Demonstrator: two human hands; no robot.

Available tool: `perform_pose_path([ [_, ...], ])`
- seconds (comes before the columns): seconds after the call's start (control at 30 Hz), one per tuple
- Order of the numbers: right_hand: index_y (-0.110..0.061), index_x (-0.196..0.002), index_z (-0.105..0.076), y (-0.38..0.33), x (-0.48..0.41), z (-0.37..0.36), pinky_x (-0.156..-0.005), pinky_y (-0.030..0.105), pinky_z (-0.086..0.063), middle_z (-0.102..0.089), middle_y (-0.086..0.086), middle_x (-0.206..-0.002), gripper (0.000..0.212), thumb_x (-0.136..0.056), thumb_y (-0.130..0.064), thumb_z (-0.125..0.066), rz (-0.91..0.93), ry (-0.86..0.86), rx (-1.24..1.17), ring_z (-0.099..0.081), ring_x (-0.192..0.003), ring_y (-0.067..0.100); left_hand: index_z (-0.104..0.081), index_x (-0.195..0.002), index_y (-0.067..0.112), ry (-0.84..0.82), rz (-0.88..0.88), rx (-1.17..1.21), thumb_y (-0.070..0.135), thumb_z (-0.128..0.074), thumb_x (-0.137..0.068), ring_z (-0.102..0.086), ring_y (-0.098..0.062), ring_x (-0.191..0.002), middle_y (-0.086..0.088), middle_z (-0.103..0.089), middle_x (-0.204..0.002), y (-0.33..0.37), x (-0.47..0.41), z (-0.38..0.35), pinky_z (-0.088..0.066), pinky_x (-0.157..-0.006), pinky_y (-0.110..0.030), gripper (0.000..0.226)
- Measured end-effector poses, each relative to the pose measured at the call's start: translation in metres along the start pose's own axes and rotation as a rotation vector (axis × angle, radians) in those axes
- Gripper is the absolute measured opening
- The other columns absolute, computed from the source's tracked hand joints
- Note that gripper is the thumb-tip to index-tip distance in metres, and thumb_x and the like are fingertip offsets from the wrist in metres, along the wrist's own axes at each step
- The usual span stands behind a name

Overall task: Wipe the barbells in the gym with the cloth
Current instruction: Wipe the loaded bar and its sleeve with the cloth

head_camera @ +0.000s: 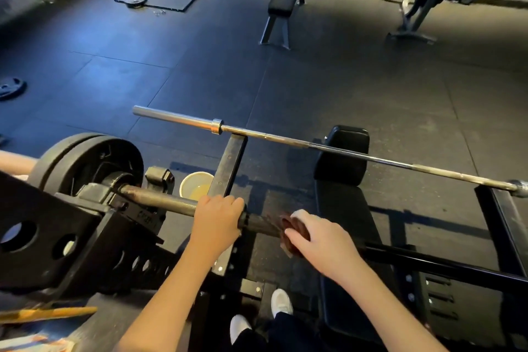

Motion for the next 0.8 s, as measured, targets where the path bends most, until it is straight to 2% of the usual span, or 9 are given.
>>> perform_pose_path([
  [0.07,-0.030,-0.137,-0.048,-0.003,0.022,0.008,-0.094,0.028,-0.043,-0.059,-0.009,-0.125,0.043,-0.097,-0.046,-0.050,0.088,0.177,0.143,-0.057,-0.111,0.012,-0.048,-0.085,0.028,-0.267,-0.038,0.061,0.034,-0.070,-0.080,-0.053,-0.010,-0.074,0.011,-0.051,-0.078,-0.005,-0.007,-0.011,-0.045,-0.073,-0.028,0.024],
  [0.13,-0.027,-0.138,-0.049,0.000,0.019,0.009,-0.092,0.026,-0.042,-0.059,-0.007,-0.126,0.045,-0.097,-0.045,-0.049,0.085,0.204,0.161,-0.057,-0.111,0.013,-0.050,-0.097,0.028,-0.567,0.019,0.213,0.034,-0.068,-0.082,-0.055,-0.010,-0.085,0.010,-0.054,-0.089,-0.013,-0.011,-0.024,-0.047,-0.083,-0.028,0.024],
  [0.23,-0.030,-0.134,-0.048,-0.006,0.006,0.008,-0.085,0.020,-0.043,-0.060,-0.011,-0.116,0.038,-0.101,-0.047,-0.041,0.053,0.122,0.127,-0.058,-0.102,0.006,-0.054,-0.089,0.024,-0.695,-0.030,0.103,0.034,-0.064,-0.083,-0.060,-0.013,-0.082,0.006,-0.057,-0.083,-0.010,-0.015,-0.033,-0.052,-0.083,-0.030,0.016],
  [0.37,-0.026,-0.119,-0.054,-0.023,-0.018,0.004,-0.075,0.022,-0.049,-0.062,-0.009,-0.094,0.031,-0.103,-0.046,-0.037,0.011,0.018,-0.035,-0.063,-0.085,0.008,-0.058,-0.087,0.022,-0.491,-0.057,-0.029,0.042,-0.058,-0.087,-0.060,-0.012,-0.076,0.007,-0.058,-0.078,-0.011,-0.012,-0.026,-0.054,-0.076,-0.029,0.020],
  [0.47,-0.025,-0.121,-0.054,-0.048,-0.031,-0.003,-0.078,0.027,-0.049,-0.065,-0.003,-0.102,0.031,-0.103,-0.044,-0.036,0.034,0.001,-0.071,-0.064,-0.092,0.015,-0.060,-0.098,0.023,-0.350,-0.052,-0.093,0.044,-0.055,-0.090,-0.052,-0.011,-0.073,0.008,-0.052,-0.080,-0.009,-0.010,-0.016,-0.044,-0.069,-0.024,0.023],
  [0.57,-0.032,-0.118,-0.052,-0.034,-0.013,0.002,-0.069,0.022,-0.042,-0.062,-0.013,-0.097,0.025,-0.102,-0.046,-0.039,0.062,0.095,-0.006,-0.060,-0.085,0.006,-0.056,-0.098,0.023,-0.267,-0.029,-0.115,0.041,-0.053,-0.092,-0.047,-0.011,-0.073,0.008,-0.046,-0.080,-0.007,-0.007,-0.011,-0.037,-0.070,-0.024,0.019],
  [0.67,-0.033,-0.111,-0.056,0.019,0.023,0.021,-0.060,0.009,-0.030,-0.058,-0.016,-0.086,0.020,-0.099,-0.045,-0.046,-0.027,0.253,0.035,-0.049,-0.069,-0.005,-0.046,-0.086,0.025,-0.190,-0.007,-0.121,0.040,-0.054,-0.091,-0.046,-0.010,-0.071,0.009,-0.046,-0.078,-0.010,-0.004,-0.009,-0.037,-0.071,-0.024,0.018],
  [0.73,-0.027,-0.105,-0.061,0.038,0.033,0.030,-0.058,0.011,-0.029,-0.056,-0.014,-0.080,0.019,-0.098,-0.040,-0.049,-0.087,0.361,0.045,-0.044,-0.064,-0.001,-0.044,-0.083,0.026,-0.174,-0.004,-0.104,0.040,-0.054,-0.089,-0.048,-0.010,-0.071,0.010,-0.046,-0.076,-0.011,-0.005,-0.009,-0.040,-0.073,-0.025,0.018],
  [0.8,-0.023,-0.097,-0.064,0.032,0.031,0.028,-0.061,0.018,-0.039,-0.057,-0.013,-0.075,0.020,-0.096,-0.038,-0.051,-0.095,0.460,0.039,-0.049,-0.063,0.001,-0.046,-0.083,0.028,-0.232,-0.044,-0.022,0.043,-0.056,-0.087,-0.054,-0.010,-0.075,0.011,-0.049,-0.077,-0.009,-0.007,-0.012,-0.041,-0.078,-0.026,0.018],
])
Point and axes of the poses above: each hand's wrist, its own x-axis away from the middle knuckle, its own z-axis out of the back of the hand, y = z × x, the point moved 10 cm from there along -x, towards the middle knuckle
